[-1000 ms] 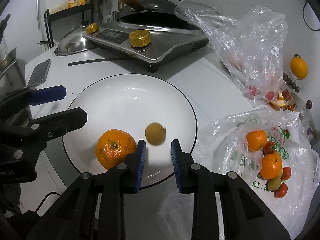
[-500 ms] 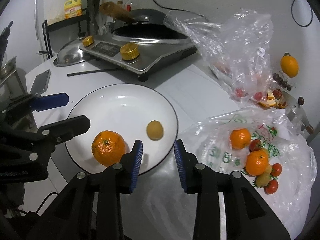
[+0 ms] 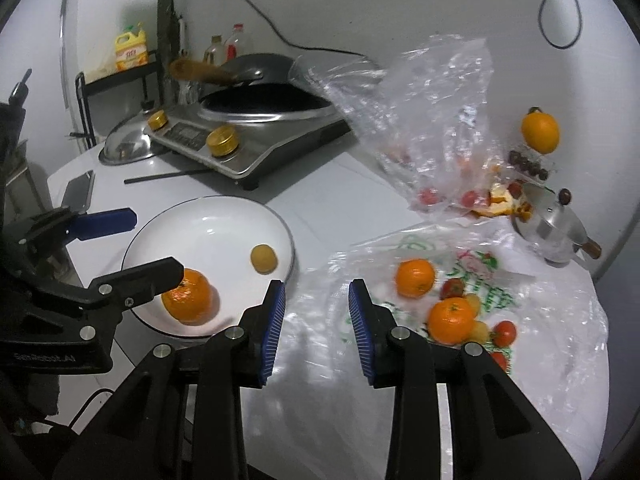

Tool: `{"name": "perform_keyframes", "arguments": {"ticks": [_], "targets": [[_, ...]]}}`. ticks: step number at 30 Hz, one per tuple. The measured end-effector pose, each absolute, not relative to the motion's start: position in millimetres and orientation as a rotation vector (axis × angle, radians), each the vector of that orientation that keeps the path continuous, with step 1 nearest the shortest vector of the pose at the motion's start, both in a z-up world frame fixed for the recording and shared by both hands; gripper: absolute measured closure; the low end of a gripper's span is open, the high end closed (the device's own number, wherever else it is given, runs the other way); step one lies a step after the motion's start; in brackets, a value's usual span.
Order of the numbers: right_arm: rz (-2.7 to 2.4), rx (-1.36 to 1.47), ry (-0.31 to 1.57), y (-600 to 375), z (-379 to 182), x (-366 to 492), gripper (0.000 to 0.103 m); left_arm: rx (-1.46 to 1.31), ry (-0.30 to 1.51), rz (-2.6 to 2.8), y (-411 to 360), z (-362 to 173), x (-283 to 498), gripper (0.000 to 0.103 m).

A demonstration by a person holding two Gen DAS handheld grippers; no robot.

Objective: Organize fruits
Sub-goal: 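Move both grippers back over the fruits on the plastic bag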

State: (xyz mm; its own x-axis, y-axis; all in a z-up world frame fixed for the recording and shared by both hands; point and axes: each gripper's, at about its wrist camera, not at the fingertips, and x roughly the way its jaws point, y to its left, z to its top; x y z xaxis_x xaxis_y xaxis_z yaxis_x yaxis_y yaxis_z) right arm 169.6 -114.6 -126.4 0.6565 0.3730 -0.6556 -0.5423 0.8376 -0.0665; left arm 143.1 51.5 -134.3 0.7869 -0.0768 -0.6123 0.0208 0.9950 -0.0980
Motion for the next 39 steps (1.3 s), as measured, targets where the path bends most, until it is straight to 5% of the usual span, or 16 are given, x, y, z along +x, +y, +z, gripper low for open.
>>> {"name": "perform_keyframes", "arguments": {"ticks": [39], "targets": [[0.359,-0.114,0.714,-272.9,-153.0,199.6,0.068,0.081,0.728,-0.182,-85.7,-135.8,186.5,0.021]]}}
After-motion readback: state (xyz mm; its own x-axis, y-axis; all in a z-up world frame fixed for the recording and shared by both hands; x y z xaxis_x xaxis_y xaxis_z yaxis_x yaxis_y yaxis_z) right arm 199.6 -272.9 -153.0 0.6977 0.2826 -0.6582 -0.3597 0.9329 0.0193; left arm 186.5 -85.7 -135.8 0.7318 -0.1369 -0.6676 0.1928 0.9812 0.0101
